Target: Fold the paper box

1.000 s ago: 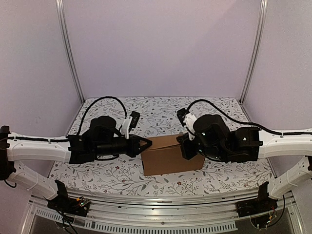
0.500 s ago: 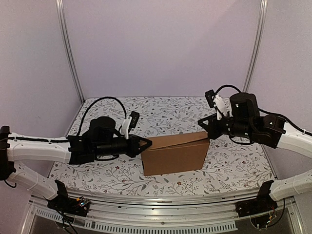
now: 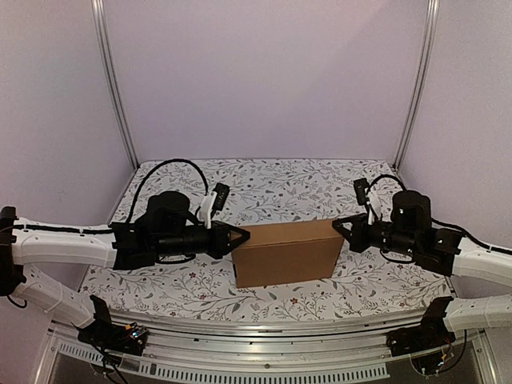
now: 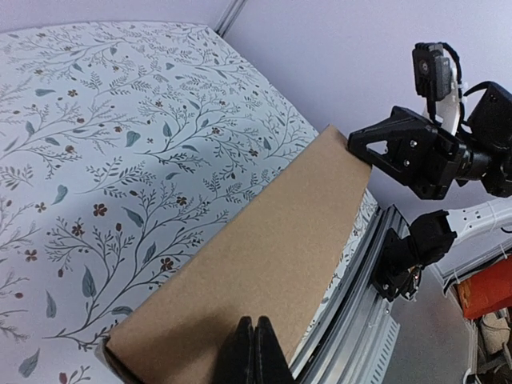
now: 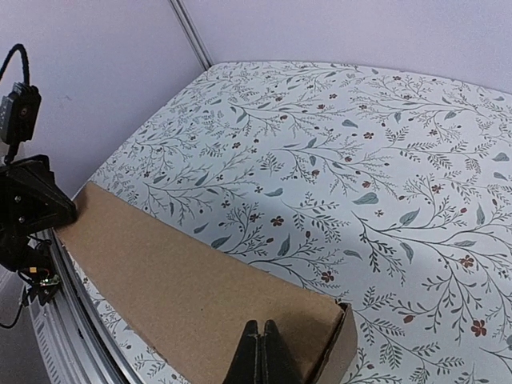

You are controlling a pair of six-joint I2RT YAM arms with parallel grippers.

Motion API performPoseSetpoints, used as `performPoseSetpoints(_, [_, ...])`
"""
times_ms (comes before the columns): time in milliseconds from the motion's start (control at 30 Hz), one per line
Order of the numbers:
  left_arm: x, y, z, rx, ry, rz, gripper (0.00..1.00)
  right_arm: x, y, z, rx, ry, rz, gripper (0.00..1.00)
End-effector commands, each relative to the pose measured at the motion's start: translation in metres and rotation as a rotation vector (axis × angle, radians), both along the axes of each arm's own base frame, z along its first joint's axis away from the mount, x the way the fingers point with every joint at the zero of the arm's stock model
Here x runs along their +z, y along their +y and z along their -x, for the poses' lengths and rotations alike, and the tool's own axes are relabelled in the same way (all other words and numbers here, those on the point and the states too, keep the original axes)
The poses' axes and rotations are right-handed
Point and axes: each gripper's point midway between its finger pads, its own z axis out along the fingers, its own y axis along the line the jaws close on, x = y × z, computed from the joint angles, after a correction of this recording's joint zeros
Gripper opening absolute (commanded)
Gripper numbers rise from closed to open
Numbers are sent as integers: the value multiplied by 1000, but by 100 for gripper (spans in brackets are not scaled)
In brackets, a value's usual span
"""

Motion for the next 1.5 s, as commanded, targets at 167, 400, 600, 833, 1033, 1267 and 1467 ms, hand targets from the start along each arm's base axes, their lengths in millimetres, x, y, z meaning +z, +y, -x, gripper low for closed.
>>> performPoseSetpoints(167, [-74, 24, 6, 19, 139, -234, 0, -67, -38, 28, -88, 152, 49, 0])
performPoseSetpoints(400, [-72, 21, 6, 13, 144, -227, 0, 15, -20, 17, -32, 24, -33, 0])
performPoseSetpoints(600, [-69, 23, 6, 19, 138, -228, 0, 65, -8, 15, 25, -49, -69, 0])
performPoseSetpoints(833, [-70, 22, 5, 17, 131, -235, 0, 11, -5, 8, -1, 36, -18, 0])
performPoseSetpoints(1033, [-72, 21, 5, 11, 136, -242, 0, -64, -20, 17, -51, 171, 80, 0])
performPoseSetpoints(1267, [-72, 19, 3, 11, 137, -247, 0, -26, -22, 16, -55, 112, 32, 0])
performPoseSetpoints(1467, [-68, 16, 1, 12, 134, -243, 0, 17, 2, 14, 23, 71, -33, 0])
